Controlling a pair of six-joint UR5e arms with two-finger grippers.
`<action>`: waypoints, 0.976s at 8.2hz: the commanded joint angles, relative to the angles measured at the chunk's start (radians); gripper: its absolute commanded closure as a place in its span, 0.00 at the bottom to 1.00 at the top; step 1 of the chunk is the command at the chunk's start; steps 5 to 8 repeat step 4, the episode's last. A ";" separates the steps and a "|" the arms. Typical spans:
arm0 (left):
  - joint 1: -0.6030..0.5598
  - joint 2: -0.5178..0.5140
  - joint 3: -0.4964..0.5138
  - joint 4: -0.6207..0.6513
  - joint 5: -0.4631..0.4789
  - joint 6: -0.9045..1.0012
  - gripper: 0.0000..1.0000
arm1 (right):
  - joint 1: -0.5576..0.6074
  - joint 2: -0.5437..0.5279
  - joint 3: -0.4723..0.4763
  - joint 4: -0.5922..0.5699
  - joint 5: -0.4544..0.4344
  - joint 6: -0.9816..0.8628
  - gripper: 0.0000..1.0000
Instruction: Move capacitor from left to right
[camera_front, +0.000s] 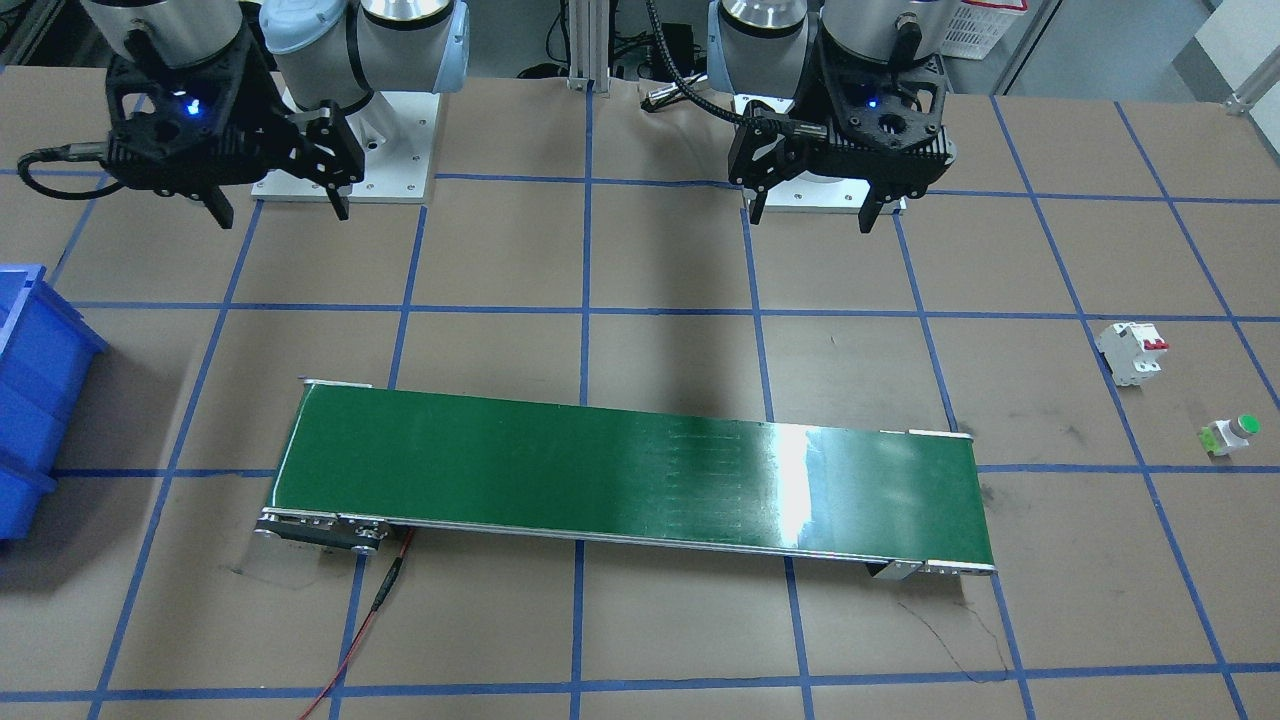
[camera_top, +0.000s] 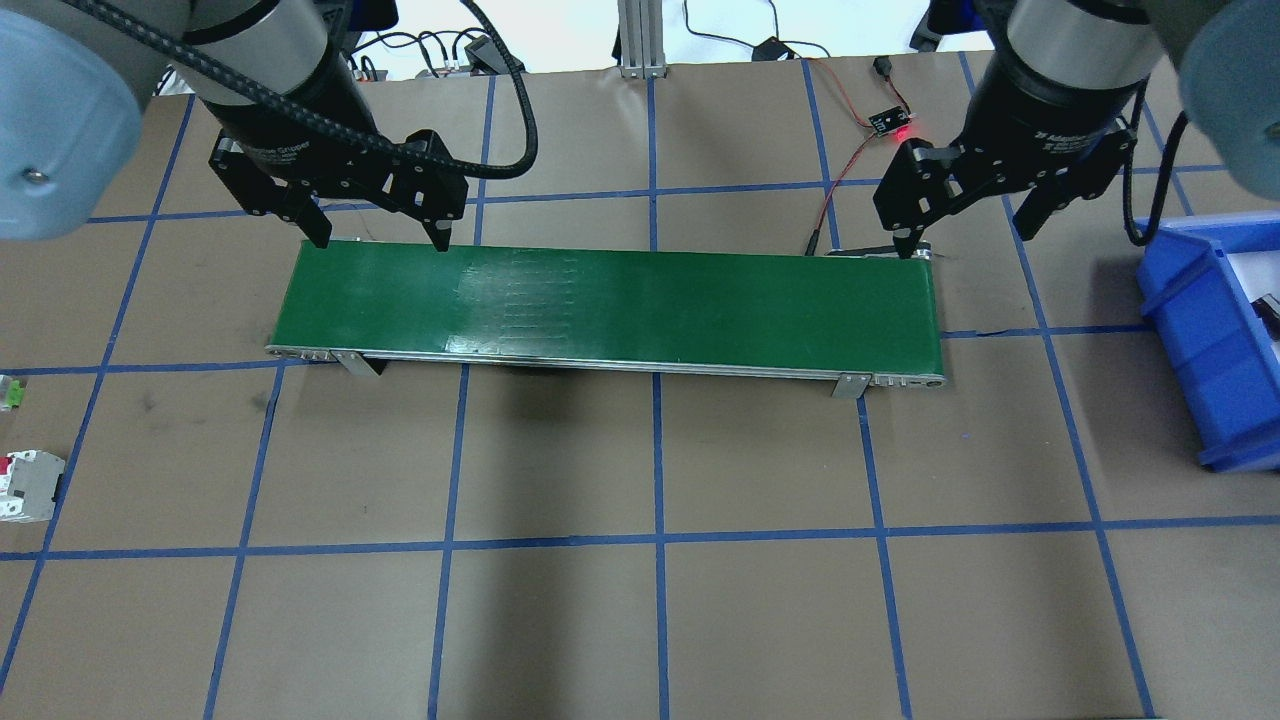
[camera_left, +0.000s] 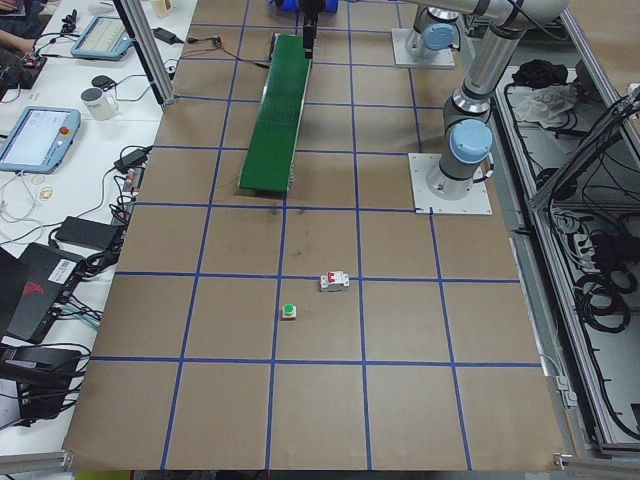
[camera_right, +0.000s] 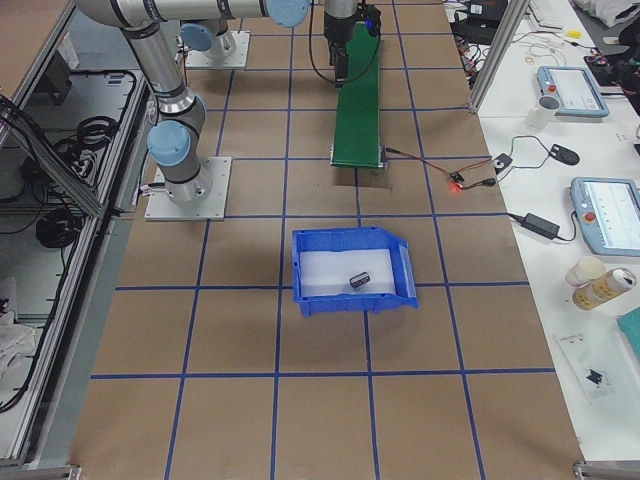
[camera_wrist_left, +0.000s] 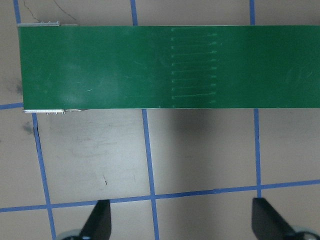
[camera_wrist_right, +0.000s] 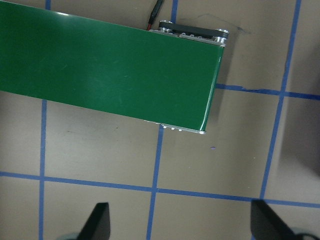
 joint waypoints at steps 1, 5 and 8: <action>-0.001 0.000 -0.001 0.000 0.000 0.000 0.00 | 0.049 0.000 0.000 0.010 -0.003 0.054 0.00; 0.001 0.000 -0.001 0.000 0.000 0.000 0.00 | 0.044 0.003 -0.002 0.006 -0.014 0.051 0.00; 0.001 0.000 -0.001 0.000 0.000 0.000 0.00 | 0.044 0.003 -0.002 0.006 -0.014 0.051 0.00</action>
